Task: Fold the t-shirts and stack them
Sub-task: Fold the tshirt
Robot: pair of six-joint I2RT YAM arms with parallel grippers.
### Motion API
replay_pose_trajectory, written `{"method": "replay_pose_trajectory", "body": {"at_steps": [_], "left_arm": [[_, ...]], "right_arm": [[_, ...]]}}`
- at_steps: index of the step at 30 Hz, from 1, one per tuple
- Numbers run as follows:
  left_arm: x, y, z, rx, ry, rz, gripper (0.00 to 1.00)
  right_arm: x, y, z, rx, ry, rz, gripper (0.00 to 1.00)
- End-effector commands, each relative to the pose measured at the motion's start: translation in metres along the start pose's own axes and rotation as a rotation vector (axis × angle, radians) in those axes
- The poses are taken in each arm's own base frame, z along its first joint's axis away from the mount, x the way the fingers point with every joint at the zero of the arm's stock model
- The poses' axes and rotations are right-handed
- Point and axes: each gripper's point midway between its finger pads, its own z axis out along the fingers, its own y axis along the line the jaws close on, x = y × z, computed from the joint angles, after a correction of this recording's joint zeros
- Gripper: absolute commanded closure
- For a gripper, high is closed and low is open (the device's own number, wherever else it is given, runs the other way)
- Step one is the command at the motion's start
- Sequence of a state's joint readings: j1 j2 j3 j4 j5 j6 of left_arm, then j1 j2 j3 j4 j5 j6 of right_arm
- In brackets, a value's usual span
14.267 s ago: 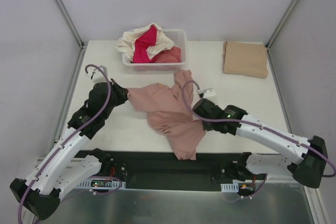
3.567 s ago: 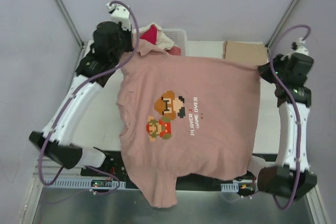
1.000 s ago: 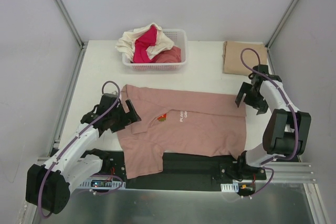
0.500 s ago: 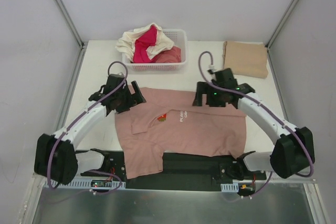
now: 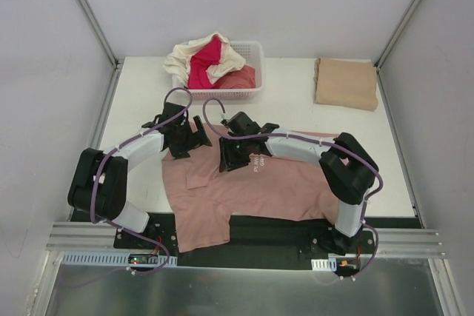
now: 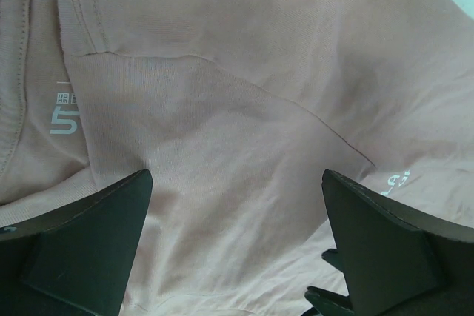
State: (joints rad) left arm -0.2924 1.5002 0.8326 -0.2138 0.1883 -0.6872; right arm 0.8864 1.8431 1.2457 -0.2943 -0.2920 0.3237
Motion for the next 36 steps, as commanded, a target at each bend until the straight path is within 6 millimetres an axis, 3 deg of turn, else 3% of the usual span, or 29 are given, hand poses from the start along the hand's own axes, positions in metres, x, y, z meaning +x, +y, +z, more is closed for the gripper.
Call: {"method": "replay_pose_trajectory", "body": {"at_steps": [1, 15, 25, 31, 36], "left_arm": [[-0.011, -0.006, 0.001, 0.041, -0.017, 0.016, 0.01], [-0.009, 0.001, 0.008, 0.039, -0.002, 0.012, 0.01], [-0.007, 0.002, 0.011, 0.041, 0.009, 0.017, 0.01], [-0.006, 0.003, 0.011, 0.040, 0.008, 0.028, 0.00], [-0.006, 0.007, 0.011, 0.028, 0.006, 0.034, 0.01]], "right_arm": [[-0.022, 0.016, 0.004, -0.001, -0.066, 0.018, 0.60], [-0.019, 0.007, 0.033, 0.064, -0.044, 0.039, 0.68], [-0.022, 0.015, 0.050, 0.040, -0.036, 0.068, 0.70], [-0.026, 0.010, 0.055, 0.070, -0.050, 0.099, 0.80], [-0.028, 0.006, 0.046, 0.125, -0.064, 0.108, 0.88]]}}
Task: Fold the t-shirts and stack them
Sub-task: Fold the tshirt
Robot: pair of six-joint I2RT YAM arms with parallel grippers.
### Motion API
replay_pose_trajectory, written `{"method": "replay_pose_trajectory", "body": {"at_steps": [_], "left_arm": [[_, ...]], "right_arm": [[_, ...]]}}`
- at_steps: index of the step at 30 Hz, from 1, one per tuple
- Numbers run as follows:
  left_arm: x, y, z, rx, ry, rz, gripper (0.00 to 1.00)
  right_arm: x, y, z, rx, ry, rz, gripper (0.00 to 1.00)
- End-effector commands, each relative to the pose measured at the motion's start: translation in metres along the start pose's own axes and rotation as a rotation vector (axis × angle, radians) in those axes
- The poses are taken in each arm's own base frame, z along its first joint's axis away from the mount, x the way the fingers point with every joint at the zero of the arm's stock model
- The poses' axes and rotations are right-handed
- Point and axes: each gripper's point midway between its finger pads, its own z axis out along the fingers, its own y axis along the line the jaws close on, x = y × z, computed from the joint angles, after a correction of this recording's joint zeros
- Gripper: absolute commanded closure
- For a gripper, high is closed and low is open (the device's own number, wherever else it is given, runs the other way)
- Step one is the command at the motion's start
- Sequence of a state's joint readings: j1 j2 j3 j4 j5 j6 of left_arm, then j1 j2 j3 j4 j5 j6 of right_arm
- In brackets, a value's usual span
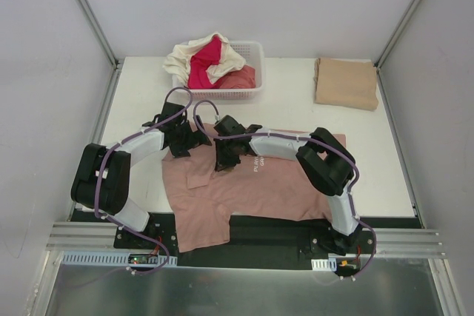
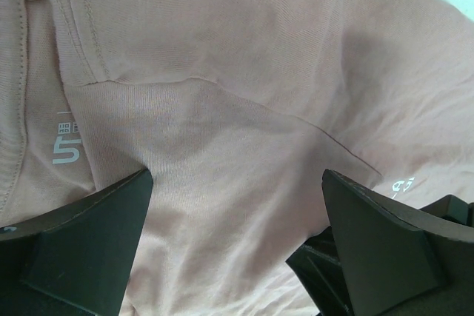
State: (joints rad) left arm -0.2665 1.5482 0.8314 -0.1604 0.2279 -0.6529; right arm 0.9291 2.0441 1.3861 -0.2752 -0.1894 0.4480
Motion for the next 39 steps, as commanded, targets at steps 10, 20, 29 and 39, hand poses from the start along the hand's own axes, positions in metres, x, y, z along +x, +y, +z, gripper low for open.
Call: {"method": "replay_pose_trajectory", "body": {"at_steps": [10, 20, 29, 39], "left_arm": [[-0.002, 0.014, 0.007, -0.045, -0.013, 0.014, 0.01], [-0.001, 0.022, 0.009, -0.069, -0.005, 0.006, 0.01], [-0.002, 0.026, 0.008, -0.091, -0.009, 0.005, 0.01], [-0.004, 0.027, 0.006, -0.101, -0.015, 0.011, 0.01]], "right_arm": [[0.022, 0.020, -0.032, 0.056, 0.037, 0.049, 1.00], [0.044, 0.017, -0.051, 0.123, 0.076, 0.074, 0.99], [0.033, -0.005, -0.069, 0.281, 0.032, 0.036, 0.96], [0.014, 0.046, -0.074, 0.037, 0.023, -0.100, 0.85]]}}
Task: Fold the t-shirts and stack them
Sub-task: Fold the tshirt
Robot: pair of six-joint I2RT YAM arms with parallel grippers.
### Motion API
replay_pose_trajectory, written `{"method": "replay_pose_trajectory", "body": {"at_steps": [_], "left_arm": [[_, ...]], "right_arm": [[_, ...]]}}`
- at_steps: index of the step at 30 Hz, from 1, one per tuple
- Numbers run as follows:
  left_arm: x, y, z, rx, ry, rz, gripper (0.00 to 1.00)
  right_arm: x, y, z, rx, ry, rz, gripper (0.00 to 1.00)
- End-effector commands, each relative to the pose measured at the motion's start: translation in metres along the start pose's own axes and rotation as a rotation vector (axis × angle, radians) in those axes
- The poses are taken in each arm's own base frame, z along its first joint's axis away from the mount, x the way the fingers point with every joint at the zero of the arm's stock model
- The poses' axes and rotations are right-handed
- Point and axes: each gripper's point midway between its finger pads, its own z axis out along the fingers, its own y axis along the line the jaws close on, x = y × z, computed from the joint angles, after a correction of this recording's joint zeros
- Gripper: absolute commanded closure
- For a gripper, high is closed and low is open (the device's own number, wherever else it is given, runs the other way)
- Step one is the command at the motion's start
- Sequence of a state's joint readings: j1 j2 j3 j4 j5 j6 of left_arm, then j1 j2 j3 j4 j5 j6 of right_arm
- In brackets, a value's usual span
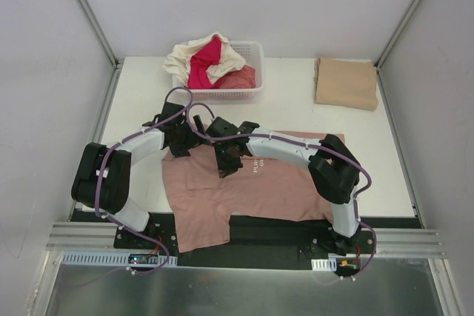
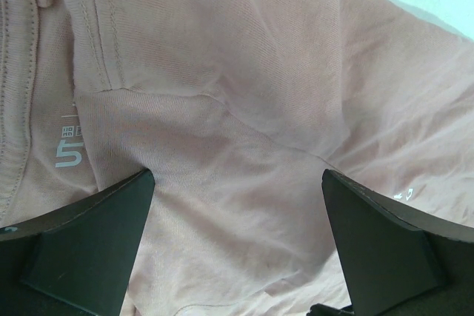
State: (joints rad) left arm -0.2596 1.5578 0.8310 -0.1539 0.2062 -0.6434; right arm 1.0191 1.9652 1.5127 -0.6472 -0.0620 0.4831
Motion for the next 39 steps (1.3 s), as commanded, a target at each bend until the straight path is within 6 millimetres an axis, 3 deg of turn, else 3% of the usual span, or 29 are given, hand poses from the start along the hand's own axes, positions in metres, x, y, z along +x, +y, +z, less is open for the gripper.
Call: {"method": "replay_pose_trajectory", "body": {"at_steps": [1, 8, 11, 16, 18, 19, 20, 25, 26, 28, 29, 31, 32, 34, 35, 39], "left_arm": [[0.001, 0.022, 0.004, -0.080, 0.002, 0.008, 0.01], [0.001, 0.023, 0.004, -0.083, 0.003, 0.011, 0.01], [0.001, 0.023, 0.004, -0.086, 0.007, 0.012, 0.01], [0.000, 0.021, 0.001, -0.072, 0.000, 0.022, 0.01], [0.000, 0.015, -0.005, -0.048, -0.004, 0.028, 0.00], [0.000, 0.013, -0.007, -0.036, -0.005, 0.033, 0.01], [-0.002, 0.009, -0.012, -0.022, -0.016, 0.038, 0.00], [-0.002, -0.012, -0.033, 0.071, -0.024, 0.048, 0.01], [-0.004, -0.019, -0.040, 0.098, -0.034, 0.050, 0.01], [-0.006, -0.032, -0.047, 0.147, -0.037, 0.055, 0.01], [-0.009, -0.037, -0.050, 0.163, -0.041, 0.059, 0.01], [-0.016, -0.052, -0.055, 0.197, -0.050, 0.072, 0.01], [-0.017, -0.054, -0.051, 0.193, -0.041, 0.074, 0.01], [-0.027, -0.069, -0.050, 0.208, -0.049, 0.095, 0.01], [-0.027, -0.067, -0.038, 0.190, -0.026, 0.092, 0.01], [-0.040, -0.068, -0.012, 0.152, 0.001, 0.078, 0.01]], "right_arm": [[-0.016, 0.029, -0.024, -0.133, -0.037, -0.068, 0.85], [-0.015, 0.015, -0.017, -0.064, -0.037, -0.062, 0.76], [-0.014, -0.009, -0.023, 0.005, -0.077, -0.065, 0.56], [-0.009, -0.059, -0.028, 0.091, -0.088, -0.017, 0.39], [-0.018, -0.076, -0.042, 0.110, -0.135, 0.007, 0.24], [-0.013, -0.089, -0.043, 0.136, -0.132, 0.007, 0.16], [-0.019, -0.101, -0.049, 0.157, -0.160, 0.024, 0.03], [-0.023, -0.147, -0.093, 0.203, -0.263, 0.090, 0.03], [-0.022, -0.171, -0.096, 0.253, -0.274, 0.132, 0.03], [-0.020, -0.196, -0.111, 0.291, -0.304, 0.192, 0.03], [-0.018, -0.221, -0.113, 0.319, -0.302, 0.246, 0.03], [-0.020, -0.240, -0.122, 0.318, -0.330, 0.294, 0.03], [-0.023, -0.260, -0.127, 0.338, -0.342, 0.329, 0.03], [-0.027, -0.277, -0.126, 0.343, -0.342, 0.360, 0.03], [-0.028, -0.294, -0.124, 0.361, -0.325, 0.391, 0.03], [-0.038, -0.324, -0.110, 0.336, -0.281, 0.475, 0.03]]}}
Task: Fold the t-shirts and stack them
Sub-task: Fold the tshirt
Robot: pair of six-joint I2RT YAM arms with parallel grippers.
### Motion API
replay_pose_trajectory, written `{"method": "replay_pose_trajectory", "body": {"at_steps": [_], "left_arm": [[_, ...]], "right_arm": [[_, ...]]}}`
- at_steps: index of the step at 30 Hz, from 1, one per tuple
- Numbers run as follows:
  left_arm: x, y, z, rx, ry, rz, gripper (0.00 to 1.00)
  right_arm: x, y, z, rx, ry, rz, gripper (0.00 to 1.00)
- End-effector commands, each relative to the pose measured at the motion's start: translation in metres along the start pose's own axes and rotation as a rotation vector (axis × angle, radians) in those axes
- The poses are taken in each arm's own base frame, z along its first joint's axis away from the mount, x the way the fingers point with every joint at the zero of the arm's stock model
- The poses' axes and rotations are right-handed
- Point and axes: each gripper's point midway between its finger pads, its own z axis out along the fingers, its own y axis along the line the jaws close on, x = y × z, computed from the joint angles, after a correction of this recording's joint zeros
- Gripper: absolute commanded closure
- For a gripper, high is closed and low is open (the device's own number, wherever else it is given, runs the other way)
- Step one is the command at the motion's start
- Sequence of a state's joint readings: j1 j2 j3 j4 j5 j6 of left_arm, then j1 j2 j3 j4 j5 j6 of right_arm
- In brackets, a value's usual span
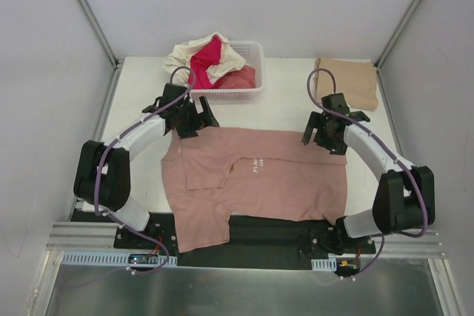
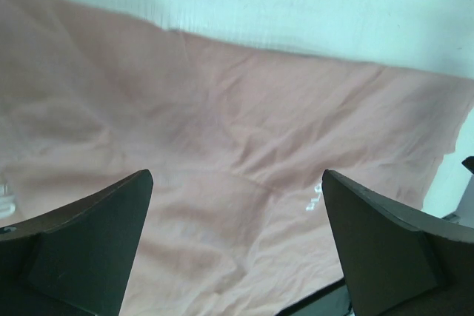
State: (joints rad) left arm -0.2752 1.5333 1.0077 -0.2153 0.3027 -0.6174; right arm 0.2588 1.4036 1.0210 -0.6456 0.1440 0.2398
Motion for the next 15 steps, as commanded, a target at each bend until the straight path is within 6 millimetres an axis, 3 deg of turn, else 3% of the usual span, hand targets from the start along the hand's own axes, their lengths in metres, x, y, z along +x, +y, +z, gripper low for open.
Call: {"method": "replay_pose_trajectory", "body": {"at_steps": [1, 6, 7, 9, 15], "left_arm": [[-0.004, 0.002, 0.027, -0.018, 0.054, -0.004, 0.01], [-0.001, 0.026, 0.057, -0.094, 0.103, -0.054, 0.01], [0.001, 0.033, 0.063, -0.108, 0.118, -0.067, 0.01], [0.000, 0.041, 0.067, -0.118, 0.129, -0.092, 0.01], [-0.012, 0.079, 0.069, -0.195, 0.118, -0.159, 0.01]], "right_arm": [[-0.015, -0.012, 0.026, -0.032, 0.053, 0.029, 0.03], [-0.015, -0.025, 0.065, 0.007, 0.179, 0.050, 0.03], [-0.021, -0.018, 0.068, -0.029, 0.191, 0.065, 0.03], [-0.017, -0.017, 0.085, -0.027, 0.245, 0.073, 0.03], [-0.042, -0.005, 0.110, -0.055, 0.300, 0.060, 0.01]]}}
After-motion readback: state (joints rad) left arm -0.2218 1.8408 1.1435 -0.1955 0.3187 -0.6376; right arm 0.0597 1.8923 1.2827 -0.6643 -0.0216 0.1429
